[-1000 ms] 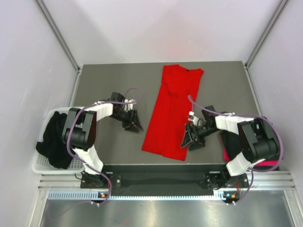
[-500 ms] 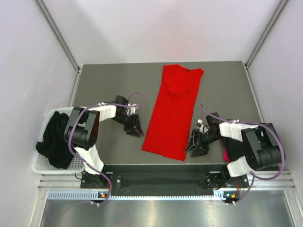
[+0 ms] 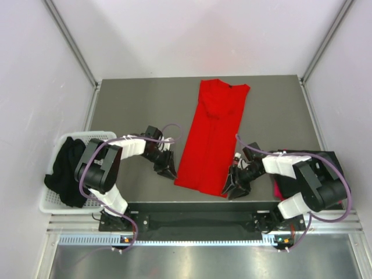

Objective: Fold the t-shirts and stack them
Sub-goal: Fold the tshirt

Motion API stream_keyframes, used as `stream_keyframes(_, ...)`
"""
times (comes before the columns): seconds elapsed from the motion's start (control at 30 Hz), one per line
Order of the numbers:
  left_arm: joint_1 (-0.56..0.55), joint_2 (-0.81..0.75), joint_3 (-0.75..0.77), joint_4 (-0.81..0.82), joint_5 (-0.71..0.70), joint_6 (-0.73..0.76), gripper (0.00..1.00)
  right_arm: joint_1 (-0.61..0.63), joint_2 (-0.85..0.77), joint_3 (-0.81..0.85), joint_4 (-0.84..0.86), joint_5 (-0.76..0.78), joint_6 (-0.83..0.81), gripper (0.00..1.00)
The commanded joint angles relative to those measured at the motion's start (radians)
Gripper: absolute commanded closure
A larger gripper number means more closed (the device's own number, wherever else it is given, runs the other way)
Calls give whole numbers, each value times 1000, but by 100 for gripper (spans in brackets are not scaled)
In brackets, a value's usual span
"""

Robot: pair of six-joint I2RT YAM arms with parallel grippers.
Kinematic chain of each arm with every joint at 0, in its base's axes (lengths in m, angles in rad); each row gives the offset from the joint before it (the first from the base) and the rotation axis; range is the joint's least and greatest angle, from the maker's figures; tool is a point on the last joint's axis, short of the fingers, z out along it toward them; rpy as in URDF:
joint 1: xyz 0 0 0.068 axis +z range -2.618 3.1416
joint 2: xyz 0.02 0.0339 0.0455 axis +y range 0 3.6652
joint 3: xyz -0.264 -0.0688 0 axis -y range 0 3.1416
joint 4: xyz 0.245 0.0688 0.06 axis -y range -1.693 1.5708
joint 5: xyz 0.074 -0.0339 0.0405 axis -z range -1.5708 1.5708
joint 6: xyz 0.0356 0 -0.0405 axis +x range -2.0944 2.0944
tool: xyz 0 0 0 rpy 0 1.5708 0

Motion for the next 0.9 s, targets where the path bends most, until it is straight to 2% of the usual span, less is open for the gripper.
stream_keyframes(0.0, -17, -34, -13, 30, -20, -12, 70, 31, 17, 33, 58, -27, 67, 52)
stream_keyframes(0.23, -47, -37, -20, 33, -9, -6, 69, 33, 31, 52, 74, -9, 67, 55)
stream_keyframes(0.4, -66, -22, -10, 21, -5, 10, 71, 34, 50, 64, 80, -3, 61, 64)
stream_keyframes(0.5, -73, -14, -3, 16, 1, 17, 83, 39, 45, 58, 71, -3, 61, 68)
stream_keyframes(0.57, -73, -12, 6, 9, -6, 20, 100, 39, 33, 52, 72, -10, 63, 81)
stream_keyframes(0.6, -75, -12, 9, 8, -6, 22, 100, 39, 27, 45, 74, -17, 67, 87)
stream_keyframes(0.63, -73, -11, 16, 8, -3, 23, 100, 40, 21, 45, 75, -17, 66, 100)
stream_keyframes(0.87, -61, -52, 43, -4, -20, 39, 100, 8, -71, 84, 52, -10, 14, 100)
